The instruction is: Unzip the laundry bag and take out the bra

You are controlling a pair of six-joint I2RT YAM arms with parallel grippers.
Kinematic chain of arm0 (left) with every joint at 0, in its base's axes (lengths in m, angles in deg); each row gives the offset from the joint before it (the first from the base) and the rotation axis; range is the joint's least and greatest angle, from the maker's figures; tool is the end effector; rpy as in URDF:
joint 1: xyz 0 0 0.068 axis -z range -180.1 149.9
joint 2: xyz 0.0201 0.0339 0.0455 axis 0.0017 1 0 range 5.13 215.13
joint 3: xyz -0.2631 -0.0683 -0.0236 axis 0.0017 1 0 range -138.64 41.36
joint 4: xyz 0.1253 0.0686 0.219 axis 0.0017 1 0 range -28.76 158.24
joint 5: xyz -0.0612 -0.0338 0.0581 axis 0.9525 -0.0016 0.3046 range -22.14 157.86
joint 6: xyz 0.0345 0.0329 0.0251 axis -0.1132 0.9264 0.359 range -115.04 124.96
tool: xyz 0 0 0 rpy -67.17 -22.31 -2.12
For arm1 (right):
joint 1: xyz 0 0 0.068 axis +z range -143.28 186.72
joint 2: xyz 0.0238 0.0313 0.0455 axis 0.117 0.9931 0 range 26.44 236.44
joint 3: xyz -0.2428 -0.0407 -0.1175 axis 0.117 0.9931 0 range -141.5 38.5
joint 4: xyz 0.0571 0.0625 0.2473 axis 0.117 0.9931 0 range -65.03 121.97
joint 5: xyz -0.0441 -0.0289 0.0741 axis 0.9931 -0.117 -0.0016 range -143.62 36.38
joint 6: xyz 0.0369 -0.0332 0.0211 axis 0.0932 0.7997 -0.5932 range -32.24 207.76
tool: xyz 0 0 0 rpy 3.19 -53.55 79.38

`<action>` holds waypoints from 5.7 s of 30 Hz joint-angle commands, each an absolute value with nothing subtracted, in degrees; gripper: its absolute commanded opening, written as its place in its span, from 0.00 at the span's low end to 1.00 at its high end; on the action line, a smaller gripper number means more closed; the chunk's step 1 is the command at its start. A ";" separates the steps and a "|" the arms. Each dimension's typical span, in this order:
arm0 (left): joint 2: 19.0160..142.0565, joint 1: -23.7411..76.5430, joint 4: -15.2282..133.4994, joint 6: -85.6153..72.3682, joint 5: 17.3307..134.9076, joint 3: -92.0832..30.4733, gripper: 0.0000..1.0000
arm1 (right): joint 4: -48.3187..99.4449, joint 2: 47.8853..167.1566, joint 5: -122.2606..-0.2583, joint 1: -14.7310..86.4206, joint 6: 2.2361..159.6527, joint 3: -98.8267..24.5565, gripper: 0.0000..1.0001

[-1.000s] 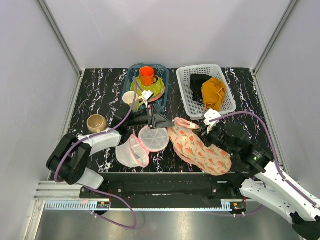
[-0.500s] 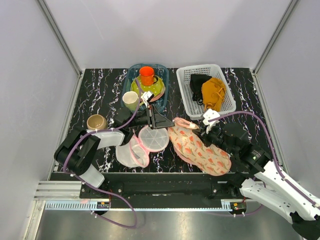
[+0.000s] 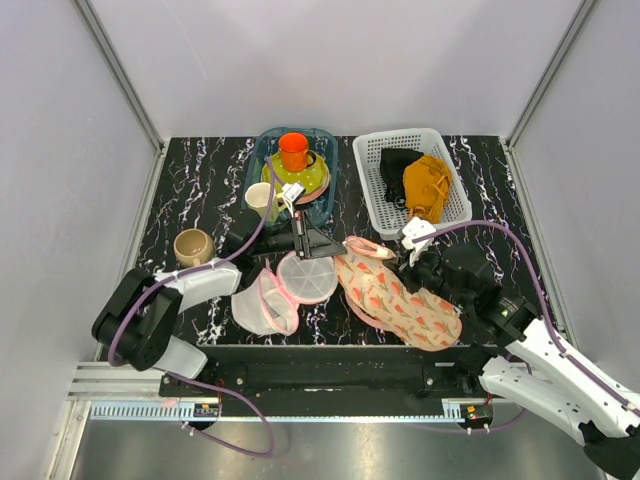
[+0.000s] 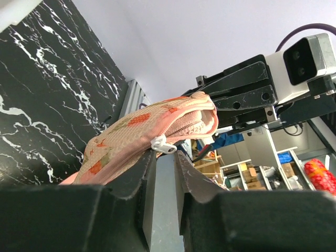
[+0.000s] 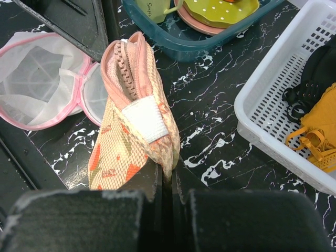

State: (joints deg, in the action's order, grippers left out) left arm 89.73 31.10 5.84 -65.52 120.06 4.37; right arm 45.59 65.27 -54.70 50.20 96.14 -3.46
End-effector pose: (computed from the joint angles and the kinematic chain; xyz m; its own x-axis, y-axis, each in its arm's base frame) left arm 0.2417 -0.1791 0.2489 -0.8916 -0.1353 -0.4321 0.4392 -0.0264 -0.8980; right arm 0.1158 0.1107 0.3194 -0.1136 -0.3086 -0.9444 -0.7255 0.6752 -0.1334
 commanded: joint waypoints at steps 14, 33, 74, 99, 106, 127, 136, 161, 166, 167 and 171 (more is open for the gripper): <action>80.10 31.01 31.19 -47.69 110.92 0.41 0.00 | 40.08 66.34 -56.61 50.31 96.55 -4.57 0.00; 68.85 31.10 58.95 -21.07 106.09 -6.36 0.56 | 40.70 65.29 -56.43 50.31 96.46 -4.21 0.00; 62.44 39.19 50.00 -7.79 104.33 5.50 0.91 | 36.49 61.95 -72.50 50.22 94.97 -5.45 0.00; 63.75 39.36 76.86 -4.28 79.11 -13.21 0.00 | 43.33 69.57 -62.85 50.40 107.16 -11.24 0.89; 66.38 40.24 88.12 3.63 74.73 -20.06 0.00 | 42.99 76.70 -60.46 50.84 116.94 -18.70 0.92; 64.81 45.87 93.06 8.12 73.57 -21.83 0.00 | 40.35 89.11 -76.64 50.93 121.33 -26.53 0.96; 62.61 45.87 92.71 7.16 73.04 -21.04 0.00 | 37.37 81.90 -81.22 50.93 117.64 -27.95 0.93; 63.49 45.96 91.21 7.42 72.96 -20.25 0.00 | 42.46 91.31 -82.71 50.93 116.59 -27.95 0.62; 63.75 45.96 90.95 7.33 73.22 -20.51 0.00 | 41.23 90.43 -82.18 50.93 116.32 -26.63 0.07; 63.67 45.96 90.77 7.16 73.31 -20.51 0.00 | 41.14 90.25 -82.01 50.84 116.32 -26.45 0.00; 63.75 45.96 90.24 5.13 68.75 -21.21 0.20 | 40.61 89.28 -80.52 50.84 116.32 -24.70 0.00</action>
State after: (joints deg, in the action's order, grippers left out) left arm 64.09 45.94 96.13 6.82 73.14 -19.54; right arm 43.19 91.41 -81.98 50.57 116.84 -25.92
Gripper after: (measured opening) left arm 0.031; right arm 0.041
